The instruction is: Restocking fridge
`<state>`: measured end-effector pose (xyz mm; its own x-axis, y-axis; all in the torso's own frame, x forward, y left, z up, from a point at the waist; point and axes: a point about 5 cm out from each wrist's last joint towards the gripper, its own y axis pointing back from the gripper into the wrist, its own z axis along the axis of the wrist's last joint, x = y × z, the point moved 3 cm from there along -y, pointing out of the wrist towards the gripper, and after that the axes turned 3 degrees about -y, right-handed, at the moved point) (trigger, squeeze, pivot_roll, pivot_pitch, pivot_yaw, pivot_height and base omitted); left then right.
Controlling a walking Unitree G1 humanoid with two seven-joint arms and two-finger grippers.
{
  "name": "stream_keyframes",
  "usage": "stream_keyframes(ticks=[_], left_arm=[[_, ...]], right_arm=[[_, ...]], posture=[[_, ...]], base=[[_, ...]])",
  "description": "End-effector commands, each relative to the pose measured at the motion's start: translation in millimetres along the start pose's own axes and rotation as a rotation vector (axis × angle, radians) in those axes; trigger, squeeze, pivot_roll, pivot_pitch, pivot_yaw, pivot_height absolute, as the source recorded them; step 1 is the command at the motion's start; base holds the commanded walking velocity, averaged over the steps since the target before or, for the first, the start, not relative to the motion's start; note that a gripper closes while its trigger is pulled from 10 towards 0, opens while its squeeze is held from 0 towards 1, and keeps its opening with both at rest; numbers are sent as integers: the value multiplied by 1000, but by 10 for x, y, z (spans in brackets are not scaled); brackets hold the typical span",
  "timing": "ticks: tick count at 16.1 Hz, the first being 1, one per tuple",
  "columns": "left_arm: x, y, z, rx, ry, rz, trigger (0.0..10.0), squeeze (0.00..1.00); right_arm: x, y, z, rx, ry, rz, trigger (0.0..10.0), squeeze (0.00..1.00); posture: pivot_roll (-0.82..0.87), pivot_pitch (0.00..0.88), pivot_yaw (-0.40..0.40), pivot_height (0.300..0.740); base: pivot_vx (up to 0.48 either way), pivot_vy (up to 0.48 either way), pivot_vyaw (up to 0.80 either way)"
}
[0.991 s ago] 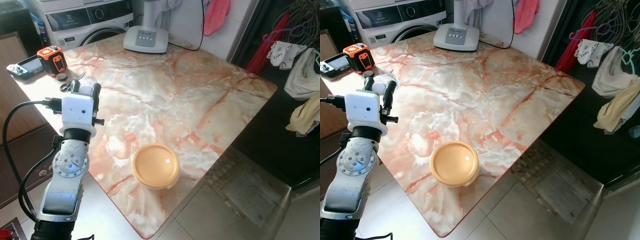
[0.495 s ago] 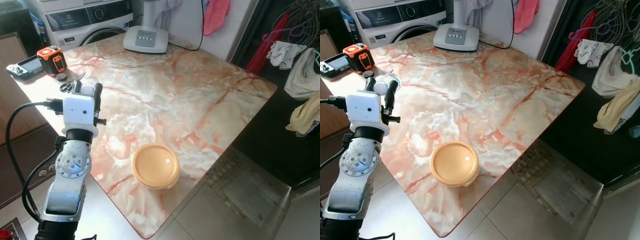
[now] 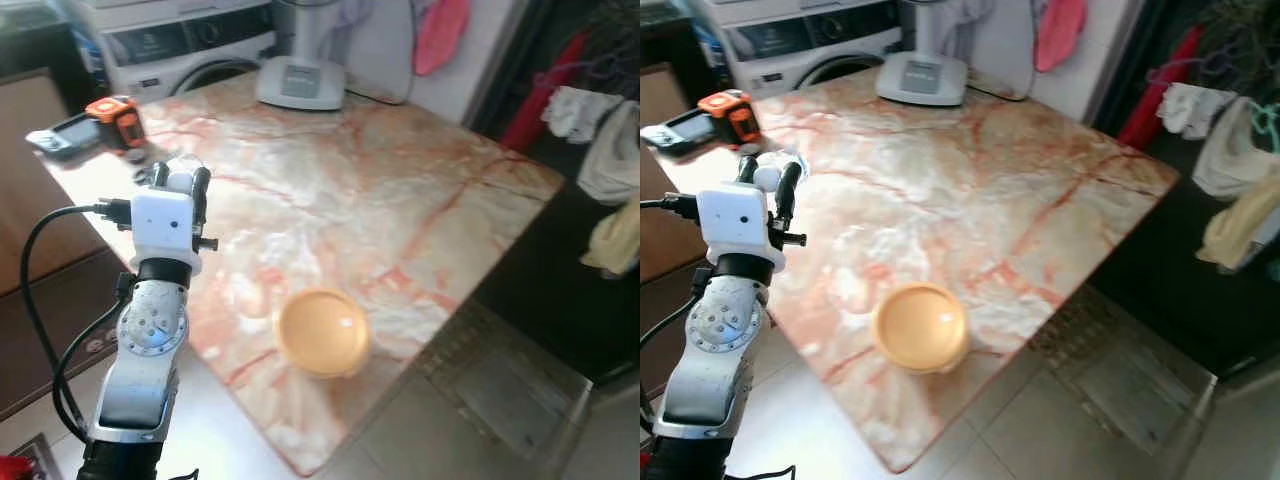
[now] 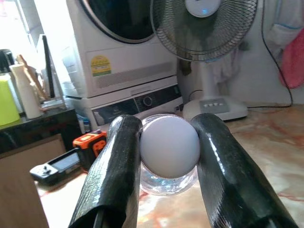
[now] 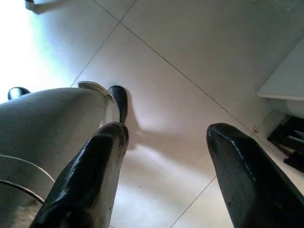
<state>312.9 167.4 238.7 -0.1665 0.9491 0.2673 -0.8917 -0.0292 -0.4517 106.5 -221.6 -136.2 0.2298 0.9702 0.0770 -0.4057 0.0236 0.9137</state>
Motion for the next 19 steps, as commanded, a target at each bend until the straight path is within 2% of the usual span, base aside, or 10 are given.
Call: stream_keyframes(ticks=[1, 5, 15, 19], left_arm=[[-1, -29, 58, -30, -8, -3, 10000, 0], [7, -28, 44, -22, -3, 5, 10000, 0], [50, -53, 24, -15, 5, 28, 10000, 0], [59, -59, 40, -23, -4, 29, 10000, 0]], right_arm=[[-30, 11, -37, 2, -19, -14, 10000, 0], [-31, 11, -43, 8, -19, -16, 10000, 0], [-25, 5, -23, 14, -4, -12, 10000, 0], [-15, 2, -10, 7, -7, -10, 10000, 0]], posture=[[74, 66, -95, 740], [76, 72, -97, 740], [82, 74, -104, 740], [86, 73, -104, 740]], base=[[0, 292, 0], [0, 135, -136], [0, 0, -791], [0, 0, 0]])
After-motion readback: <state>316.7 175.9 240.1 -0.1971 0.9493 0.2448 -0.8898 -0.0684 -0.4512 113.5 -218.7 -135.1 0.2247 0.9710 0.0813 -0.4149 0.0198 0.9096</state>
